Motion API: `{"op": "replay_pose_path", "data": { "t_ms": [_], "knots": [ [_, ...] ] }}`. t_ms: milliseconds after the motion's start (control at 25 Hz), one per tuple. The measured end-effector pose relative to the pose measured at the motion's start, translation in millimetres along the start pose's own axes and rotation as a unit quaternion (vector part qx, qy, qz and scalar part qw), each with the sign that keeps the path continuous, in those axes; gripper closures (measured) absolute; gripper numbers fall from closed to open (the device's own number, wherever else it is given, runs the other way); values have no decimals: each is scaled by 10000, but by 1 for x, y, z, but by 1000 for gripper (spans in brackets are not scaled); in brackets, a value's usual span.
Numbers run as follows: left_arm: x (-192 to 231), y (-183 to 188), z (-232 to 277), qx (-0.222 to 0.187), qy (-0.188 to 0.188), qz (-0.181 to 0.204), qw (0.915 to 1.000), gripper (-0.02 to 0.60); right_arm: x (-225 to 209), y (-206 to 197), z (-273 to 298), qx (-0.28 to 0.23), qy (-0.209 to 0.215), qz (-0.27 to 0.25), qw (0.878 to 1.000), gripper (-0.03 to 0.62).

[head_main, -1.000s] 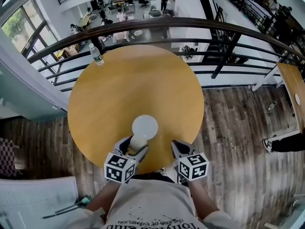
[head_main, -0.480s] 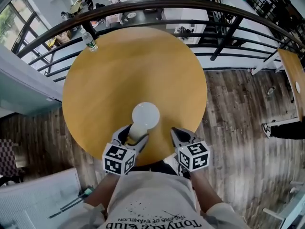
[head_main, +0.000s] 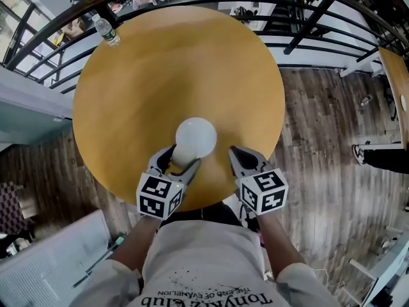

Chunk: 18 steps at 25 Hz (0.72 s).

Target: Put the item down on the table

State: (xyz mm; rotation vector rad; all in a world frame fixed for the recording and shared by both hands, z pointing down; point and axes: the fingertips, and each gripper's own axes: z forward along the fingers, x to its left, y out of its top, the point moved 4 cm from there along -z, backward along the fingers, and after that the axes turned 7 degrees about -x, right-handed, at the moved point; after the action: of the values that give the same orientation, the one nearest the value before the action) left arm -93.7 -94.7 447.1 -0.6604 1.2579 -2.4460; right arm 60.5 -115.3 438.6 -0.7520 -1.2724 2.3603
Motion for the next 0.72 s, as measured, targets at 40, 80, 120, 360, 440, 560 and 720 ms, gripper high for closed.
{"op": "replay_pose_path", "data": {
  "t_ms": [40,80,120,360,440,560,720],
  "knots": [
    [3,-1,4,36,2,-17,10000,251,0,-1,3,24,-8,16,10000,568],
    [6,-3,7,72,7,-34,10000,252,1,-2,6,62,-15,32,10000,568],
    [9,-4,10,99,14,-43,9999,250,1,-5,9,101,-19,47,9999,568],
    [32,-9,33,259,25,-60,9996,251,-6,-12,29,256,-82,168,9995,568],
    [37,-13,38,319,33,-70,9995,251,-9,-15,33,314,-102,171,9993,568],
    [42,-21,48,366,68,-102,9993,251,-17,-19,36,343,-139,192,9991,568],
    [44,-29,61,433,134,-132,9989,252,-28,-22,37,320,-201,284,9989,568]
  ]
}}
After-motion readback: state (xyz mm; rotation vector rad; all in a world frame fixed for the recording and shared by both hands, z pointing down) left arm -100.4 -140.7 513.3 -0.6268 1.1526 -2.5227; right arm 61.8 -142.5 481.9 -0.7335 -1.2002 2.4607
